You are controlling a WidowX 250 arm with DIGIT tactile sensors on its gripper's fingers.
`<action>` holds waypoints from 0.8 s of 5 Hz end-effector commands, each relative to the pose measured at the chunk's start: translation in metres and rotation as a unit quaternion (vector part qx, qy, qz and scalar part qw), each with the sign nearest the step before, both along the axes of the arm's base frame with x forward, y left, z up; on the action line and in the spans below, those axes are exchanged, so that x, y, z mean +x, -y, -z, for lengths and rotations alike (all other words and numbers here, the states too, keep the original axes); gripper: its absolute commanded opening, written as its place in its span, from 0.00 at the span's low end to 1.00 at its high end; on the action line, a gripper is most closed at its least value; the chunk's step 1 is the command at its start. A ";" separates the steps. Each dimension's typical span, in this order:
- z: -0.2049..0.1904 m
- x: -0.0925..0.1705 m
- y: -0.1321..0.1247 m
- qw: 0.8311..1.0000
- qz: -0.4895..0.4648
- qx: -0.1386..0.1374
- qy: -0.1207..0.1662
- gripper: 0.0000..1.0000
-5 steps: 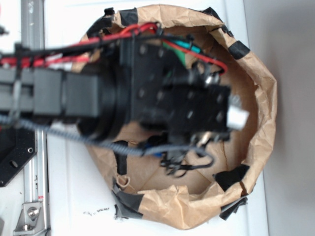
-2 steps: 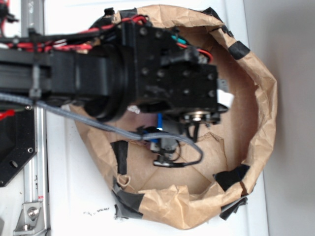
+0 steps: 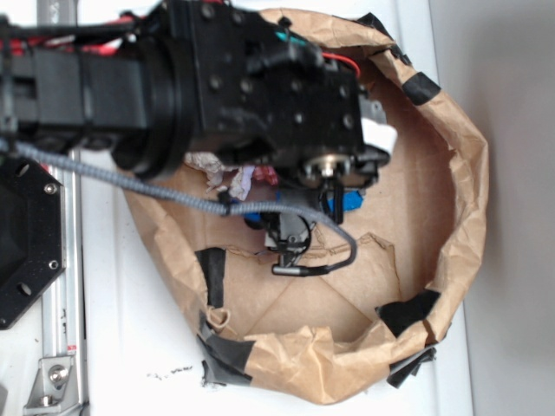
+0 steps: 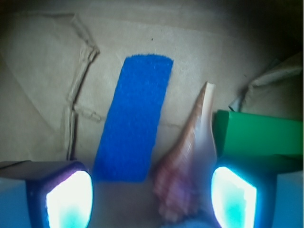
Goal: Grab the blue sponge.
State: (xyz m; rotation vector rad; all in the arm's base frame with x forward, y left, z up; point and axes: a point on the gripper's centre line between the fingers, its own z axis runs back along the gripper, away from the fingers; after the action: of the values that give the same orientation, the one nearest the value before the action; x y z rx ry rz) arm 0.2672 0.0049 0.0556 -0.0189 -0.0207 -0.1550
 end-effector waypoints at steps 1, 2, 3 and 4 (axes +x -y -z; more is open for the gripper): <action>0.037 0.011 0.039 1.000 -0.001 -0.025 -0.007 1.00; 0.039 0.008 0.037 0.999 -0.040 -0.014 -0.023 0.00; 0.024 0.012 0.020 0.999 -0.038 -0.003 -0.004 0.00; -0.003 0.017 0.011 0.999 -0.037 0.018 0.022 0.00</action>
State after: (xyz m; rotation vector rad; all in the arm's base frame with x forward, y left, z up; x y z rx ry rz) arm 0.2746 -0.0033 0.0440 0.0157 0.0187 -0.0886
